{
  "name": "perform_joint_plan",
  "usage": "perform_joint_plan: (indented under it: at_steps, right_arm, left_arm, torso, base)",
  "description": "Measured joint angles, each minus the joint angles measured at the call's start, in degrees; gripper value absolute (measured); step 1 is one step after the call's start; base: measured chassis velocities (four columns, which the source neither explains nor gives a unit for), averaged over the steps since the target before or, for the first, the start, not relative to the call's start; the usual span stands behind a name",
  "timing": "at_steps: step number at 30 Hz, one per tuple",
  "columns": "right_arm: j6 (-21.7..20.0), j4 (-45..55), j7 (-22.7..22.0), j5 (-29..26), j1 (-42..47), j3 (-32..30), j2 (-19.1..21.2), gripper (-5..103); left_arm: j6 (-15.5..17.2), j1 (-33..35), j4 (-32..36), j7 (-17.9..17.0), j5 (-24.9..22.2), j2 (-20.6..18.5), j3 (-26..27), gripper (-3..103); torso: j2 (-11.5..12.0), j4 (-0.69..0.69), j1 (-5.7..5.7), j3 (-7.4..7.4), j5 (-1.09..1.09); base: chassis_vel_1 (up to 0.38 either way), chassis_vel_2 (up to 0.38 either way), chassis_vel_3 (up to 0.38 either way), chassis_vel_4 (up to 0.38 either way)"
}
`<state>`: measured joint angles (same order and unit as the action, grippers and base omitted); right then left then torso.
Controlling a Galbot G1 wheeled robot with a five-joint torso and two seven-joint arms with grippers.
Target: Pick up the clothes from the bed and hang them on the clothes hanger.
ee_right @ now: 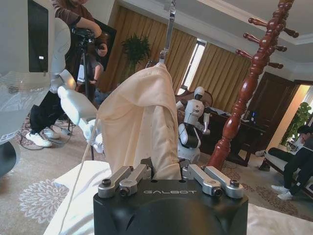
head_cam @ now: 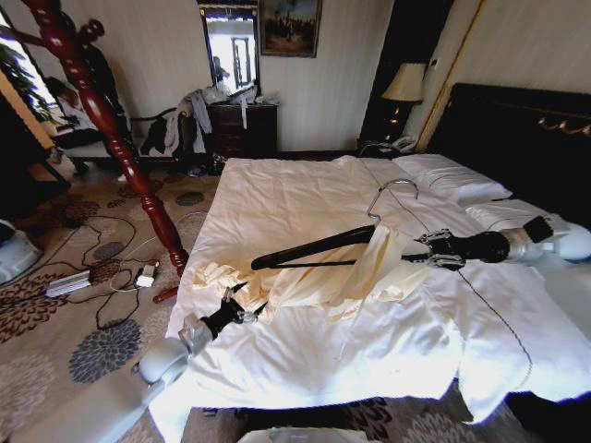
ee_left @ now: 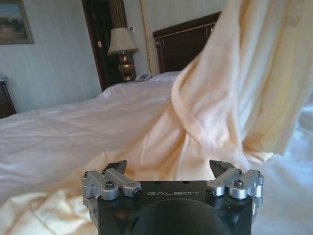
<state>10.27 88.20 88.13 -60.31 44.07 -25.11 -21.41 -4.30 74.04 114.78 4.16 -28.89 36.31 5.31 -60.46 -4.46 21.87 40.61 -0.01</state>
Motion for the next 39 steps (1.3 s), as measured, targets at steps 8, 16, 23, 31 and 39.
perform_joint_plan:
  at_steps: [8, 16, 23, 31, 39]
  right_arm:
    - [0.3, -0.4, 0.0, 0.3, 0.1, 0.1, -0.3, 21]
    - [0.4, -0.4, 0.0, 0.4, -0.1, 0.3, -0.2, 21]
    - [0.6, -0.3, 0.0, 0.4, 0.1, 0.1, 0.0, 21]
    - [0.7, -0.3, 0.0, 0.4, 0.1, 0.1, 0.2, 21]
    - [0.7, -0.2, 0.0, 0.3, -0.1, 0.2, 0.3, 21]
  left_arm:
    - [-1.4, 4.7, 1.0, -0.4, 2.5, 0.0, 1.6, 94]
    - [-1.9, 6.6, 1.2, -0.4, 4.9, 0.5, 0.9, 94]
    - [-1.3, 6.4, 5.4, 0.5, -1.9, 0.1, 0.2, 92]
    - [0.8, 4.8, 5.5, 0.4, -10.1, 1.4, -1.2, 67]
    - [2.6, 2.0, 3.8, -0.8, -14.1, 3.4, -2.9, 40]
  torso:
    - [0.0, -0.01, 0.0, 0.0, 0.01]
    - [0.0, -0.01, 0.0, 0.0, 0.0]
    - [0.0, -0.02, 0.0, 0.0, 0.01]
    - [0.0, -0.01, 0.0, 0.0, 0.01]
    - [0.0, -0.01, 0.0, 0.0, 0.0]
  base:
    - [0.0, 0.0, 0.0, 0.0]
    - [0.0, 0.0, 0.0, 0.0]
    - [0.0, 0.0, 0.0, 0.0]
    - [0.0, 0.0, 0.0, 0.0]
    - [0.0, 0.0, 0.0, 0.0]
